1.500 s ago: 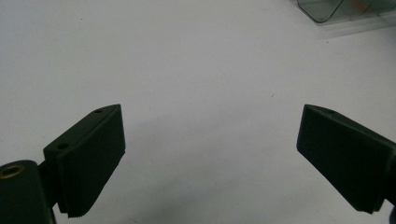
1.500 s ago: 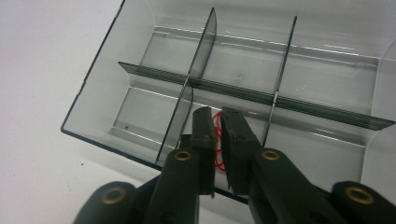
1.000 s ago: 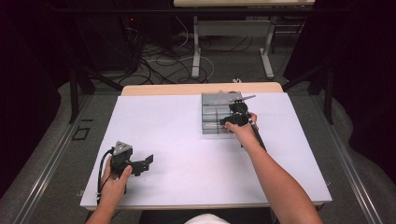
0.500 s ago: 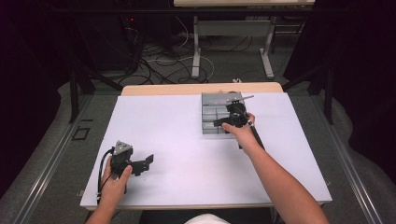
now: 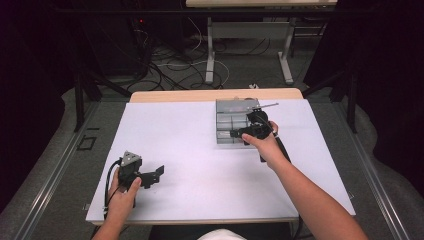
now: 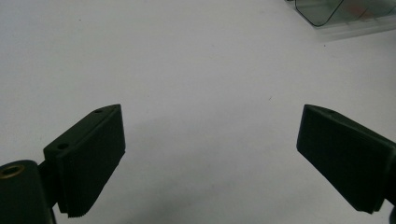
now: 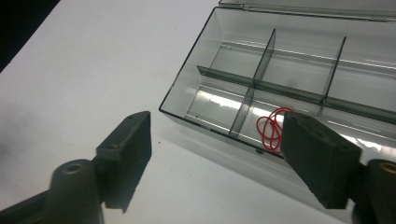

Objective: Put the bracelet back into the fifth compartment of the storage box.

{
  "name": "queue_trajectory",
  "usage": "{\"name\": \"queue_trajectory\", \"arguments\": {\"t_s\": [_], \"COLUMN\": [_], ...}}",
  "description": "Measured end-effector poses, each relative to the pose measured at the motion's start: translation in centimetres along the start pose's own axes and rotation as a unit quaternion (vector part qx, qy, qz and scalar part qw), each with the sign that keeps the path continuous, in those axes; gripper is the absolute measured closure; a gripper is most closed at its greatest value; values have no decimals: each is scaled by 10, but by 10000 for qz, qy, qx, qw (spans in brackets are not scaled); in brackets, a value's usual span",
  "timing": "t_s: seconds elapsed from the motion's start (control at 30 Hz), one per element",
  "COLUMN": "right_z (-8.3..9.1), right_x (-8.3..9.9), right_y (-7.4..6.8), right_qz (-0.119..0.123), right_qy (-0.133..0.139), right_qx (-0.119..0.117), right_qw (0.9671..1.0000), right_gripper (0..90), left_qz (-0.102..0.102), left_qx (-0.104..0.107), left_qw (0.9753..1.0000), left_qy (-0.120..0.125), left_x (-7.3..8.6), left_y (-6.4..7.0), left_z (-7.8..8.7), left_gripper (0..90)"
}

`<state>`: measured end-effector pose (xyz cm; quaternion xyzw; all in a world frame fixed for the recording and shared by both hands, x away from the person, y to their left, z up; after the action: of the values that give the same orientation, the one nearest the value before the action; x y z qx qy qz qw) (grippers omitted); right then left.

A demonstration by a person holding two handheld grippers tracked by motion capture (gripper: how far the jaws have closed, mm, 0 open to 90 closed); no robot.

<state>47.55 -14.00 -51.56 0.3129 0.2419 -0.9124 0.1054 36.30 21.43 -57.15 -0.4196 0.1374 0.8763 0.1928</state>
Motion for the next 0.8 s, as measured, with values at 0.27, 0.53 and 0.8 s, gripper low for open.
{"name": "queue_trajectory", "arguments": {"t_s": [0.27, 0.53, 0.8], "right_z": [15, 28, 43], "right_x": [10, 28, 48], "right_y": [-2, -3, 1], "right_qz": [215, 517, 769], "right_qy": [48, 71, 191], "right_qx": [54, 122, 159], "right_qw": [9997, 9986, 9967], "right_gripper": [147, 27, 0], "left_qz": [-24, 25, 27], "left_qx": [-9, -26, -31], "left_qw": [10000, 10000, 10000], "left_qy": [-20, 22, 4], "left_x": [0, 0, 0], "left_y": [-1, -1, -1], "left_z": [0, 0, 0], "left_gripper": [79, 79, 79]}}
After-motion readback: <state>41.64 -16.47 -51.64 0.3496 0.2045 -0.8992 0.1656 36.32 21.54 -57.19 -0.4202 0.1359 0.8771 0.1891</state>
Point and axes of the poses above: each handheld gripper's, and its own axes: z roughly backward along the jaws, x roughly out of its underside, y roughly to its right, the point moved 5 cm from there along -z, roughly forward along the jaws, and after that the axes turned 5 degrees about -z, right-handed, at the moved point
